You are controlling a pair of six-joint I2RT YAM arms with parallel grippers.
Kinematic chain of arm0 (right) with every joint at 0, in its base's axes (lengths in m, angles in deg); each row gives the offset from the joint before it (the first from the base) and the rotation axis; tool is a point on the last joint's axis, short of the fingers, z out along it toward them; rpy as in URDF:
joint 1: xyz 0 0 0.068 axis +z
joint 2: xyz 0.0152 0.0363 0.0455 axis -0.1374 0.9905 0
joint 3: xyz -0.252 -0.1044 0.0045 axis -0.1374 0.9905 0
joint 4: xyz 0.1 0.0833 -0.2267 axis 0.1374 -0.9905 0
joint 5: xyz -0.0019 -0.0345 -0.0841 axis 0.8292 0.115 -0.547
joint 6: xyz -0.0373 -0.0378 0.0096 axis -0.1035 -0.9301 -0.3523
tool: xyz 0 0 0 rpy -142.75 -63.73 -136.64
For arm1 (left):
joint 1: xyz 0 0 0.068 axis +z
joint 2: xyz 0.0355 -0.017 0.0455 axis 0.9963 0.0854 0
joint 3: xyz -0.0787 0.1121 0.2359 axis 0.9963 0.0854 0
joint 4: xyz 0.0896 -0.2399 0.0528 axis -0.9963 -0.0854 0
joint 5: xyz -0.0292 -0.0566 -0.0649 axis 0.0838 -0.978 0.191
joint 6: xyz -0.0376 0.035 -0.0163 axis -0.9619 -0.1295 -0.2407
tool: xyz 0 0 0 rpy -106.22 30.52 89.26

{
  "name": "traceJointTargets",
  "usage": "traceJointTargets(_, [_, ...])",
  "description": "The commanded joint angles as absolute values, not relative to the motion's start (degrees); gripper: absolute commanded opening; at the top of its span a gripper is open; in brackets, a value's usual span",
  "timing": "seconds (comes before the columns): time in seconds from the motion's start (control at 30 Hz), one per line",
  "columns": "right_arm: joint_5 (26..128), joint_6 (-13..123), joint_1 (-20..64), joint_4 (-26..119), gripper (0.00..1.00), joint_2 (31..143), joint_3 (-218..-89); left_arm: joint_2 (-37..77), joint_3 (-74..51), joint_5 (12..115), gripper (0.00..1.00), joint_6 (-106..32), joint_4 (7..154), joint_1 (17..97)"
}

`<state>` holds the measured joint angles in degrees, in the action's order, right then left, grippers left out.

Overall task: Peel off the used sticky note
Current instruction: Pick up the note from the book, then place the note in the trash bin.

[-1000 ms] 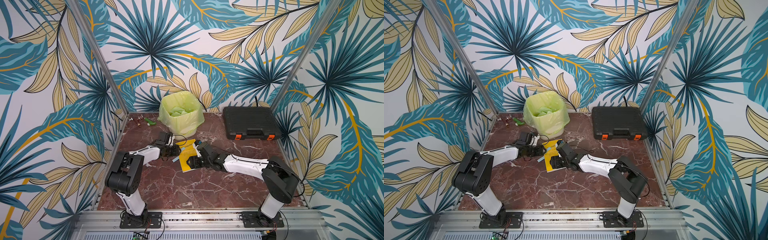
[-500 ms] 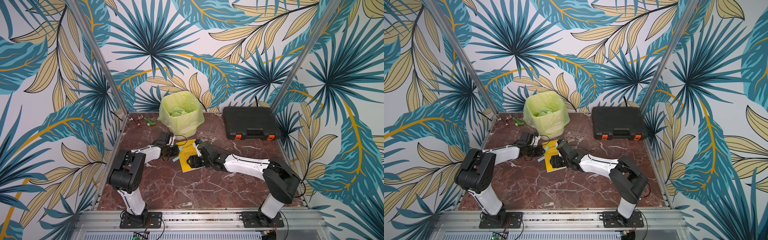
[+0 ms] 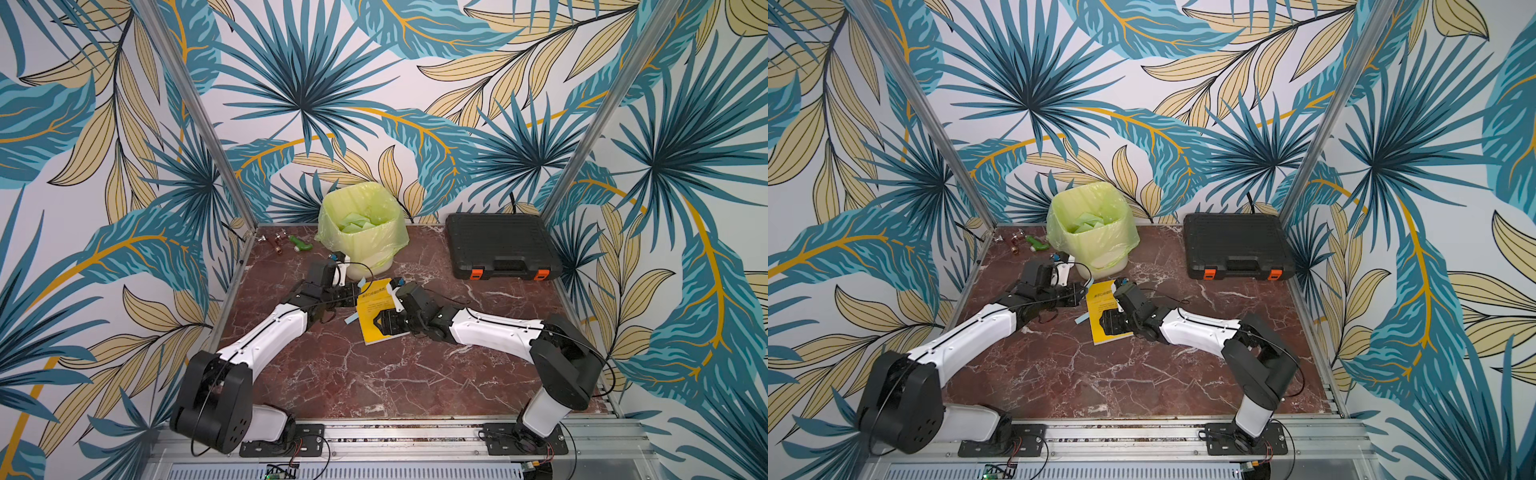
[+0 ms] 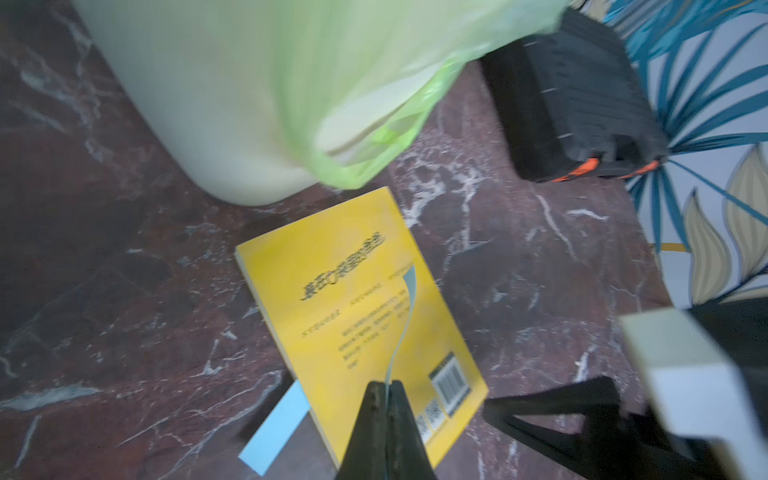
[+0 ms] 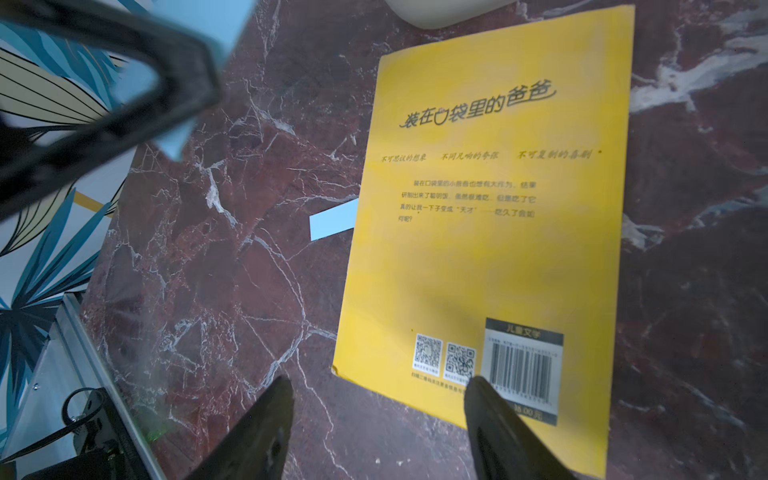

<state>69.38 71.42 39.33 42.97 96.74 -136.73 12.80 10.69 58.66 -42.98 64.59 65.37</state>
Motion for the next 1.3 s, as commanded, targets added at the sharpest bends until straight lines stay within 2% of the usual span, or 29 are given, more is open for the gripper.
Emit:
traceJointTargets(0.0, [68.5, 70.9, 39.0, 42.8, 0.68, 94.7, -135.3, 6.8, 6.7, 58.8, 0.02, -43.4, 61.6, 63.9])
traceJointTargets(0.13, [68.9, 71.6, 39.0, 43.8, 0.68, 94.2, -134.4, 5.6, -1.3, 63.2, 0.02, -42.2, 57.7, 63.8])
traceJointTargets(0.27, [70.0, 72.8, 39.1, 45.4, 0.68, 94.4, -133.6, 11.4, -10.6, 69.9, 0.03, -39.7, 57.0, 64.3])
traceJointTargets(0.47, [70.6, 74.7, 39.1, 47.3, 0.67, 94.1, -132.0, 26.7, -28.4, 69.6, 0.05, -38.7, 51.2, 66.9])
traceJointTargets(0.57, [70.4, 74.8, 39.1, 47.5, 0.67, 93.4, -131.2, 33.0, -36.2, 67.4, 0.11, -39.8, 47.3, 69.2])
traceJointTargets(0.67, [69.9, 74.7, 39.0, 47.4, 0.67, 92.7, -130.7, 35.1, -38.6, 68.0, 0.16, -39.6, 46.8, 69.5])
traceJointTargets(0.7, [69.9, 74.6, 39.0, 47.3, 0.67, 92.6, -130.7, 35.2, -38.6, 68.4, 0.17, -39.5, 47.2, 69.7])
traceJointTargets(0.77, [70.0, 74.2, 39.1, 47.1, 0.67, 92.6, -130.8, 35.0, -38.6, 68.5, 0.29, -39.3, 46.9, 69.8])
traceJointTargets(0.87, [70.3, 73.7, 39.1, 47.0, 0.67, 92.7, -131.2, 32.4, -36.9, 67.0, 0.62, -38.7, 46.3, 69.8])
traceJointTargets(0.93, [70.3, 73.3, 39.0, 46.8, 0.67, 92.8, -131.4, 28.6, -33.0, 65.3, 0.73, -38.7, 48.5, 69.7])
traceJointTargets(1.07, [70.5, 72.4, 39.0, 46.5, 0.67, 93.1, -131.8, 17.3, -20.9, 61.5, 0.77, -40.7, 55.0, 69.3])
traceJointTargets(1.27, [71.0, 71.7, 39.0, 46.1, 0.67, 93.2, -132.0, 6.8, -3.4, 58.7, 0.73, -41.8, 55.4, 68.2])
